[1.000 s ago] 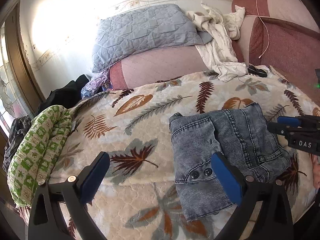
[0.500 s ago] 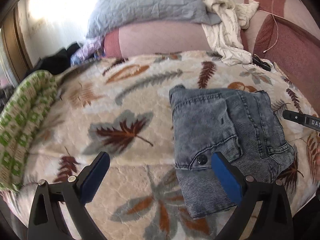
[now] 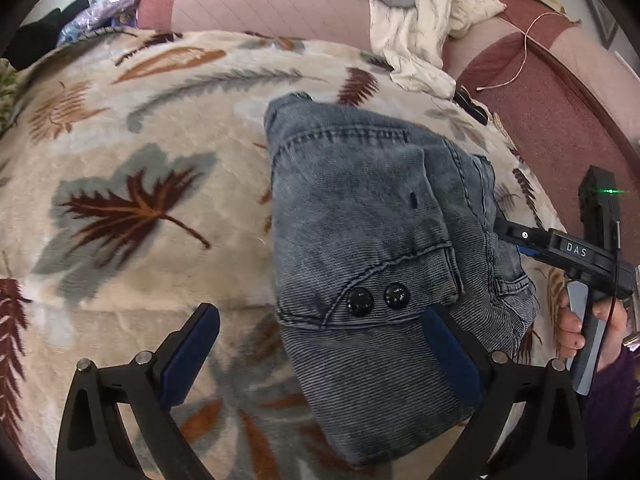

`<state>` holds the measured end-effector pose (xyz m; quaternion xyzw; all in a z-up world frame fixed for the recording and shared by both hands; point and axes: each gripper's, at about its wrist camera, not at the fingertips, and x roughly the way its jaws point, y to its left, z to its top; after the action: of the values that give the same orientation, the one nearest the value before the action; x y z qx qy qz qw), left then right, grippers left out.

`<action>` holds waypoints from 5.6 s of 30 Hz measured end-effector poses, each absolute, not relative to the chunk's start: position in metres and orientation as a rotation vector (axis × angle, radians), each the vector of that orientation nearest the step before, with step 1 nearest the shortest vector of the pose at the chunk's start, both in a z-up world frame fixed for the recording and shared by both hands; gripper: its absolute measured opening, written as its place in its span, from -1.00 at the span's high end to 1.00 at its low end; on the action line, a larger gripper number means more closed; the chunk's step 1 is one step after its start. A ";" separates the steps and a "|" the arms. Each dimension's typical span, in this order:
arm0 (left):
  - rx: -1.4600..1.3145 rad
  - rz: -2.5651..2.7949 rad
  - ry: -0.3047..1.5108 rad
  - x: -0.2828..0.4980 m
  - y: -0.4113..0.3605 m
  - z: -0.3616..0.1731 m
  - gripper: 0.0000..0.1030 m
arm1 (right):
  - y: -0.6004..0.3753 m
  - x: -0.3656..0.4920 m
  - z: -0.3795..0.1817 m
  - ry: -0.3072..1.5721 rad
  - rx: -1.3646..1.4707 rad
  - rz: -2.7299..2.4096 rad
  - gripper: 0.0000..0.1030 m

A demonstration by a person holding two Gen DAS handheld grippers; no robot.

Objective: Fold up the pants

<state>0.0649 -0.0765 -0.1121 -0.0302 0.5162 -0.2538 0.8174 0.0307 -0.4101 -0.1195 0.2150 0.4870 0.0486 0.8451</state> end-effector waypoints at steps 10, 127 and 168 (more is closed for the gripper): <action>-0.169 -0.590 1.142 0.083 -0.078 -0.120 -0.96 | -0.406 0.054 -0.136 1.035 0.552 0.153 -0.37; 0.163 0.027 0.496 -0.071 0.022 0.076 -0.69 | -0.215 -0.115 0.065 0.382 0.050 0.010 -0.53; 0.057 0.007 0.464 -0.085 0.055 0.086 -0.90 | -0.165 -0.121 0.070 0.342 -0.087 0.010 -0.55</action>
<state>-0.0845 0.0548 0.0861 0.0282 0.2300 0.0035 0.9728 -0.1210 -0.1646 0.0702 -0.0430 0.1702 0.0047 0.9845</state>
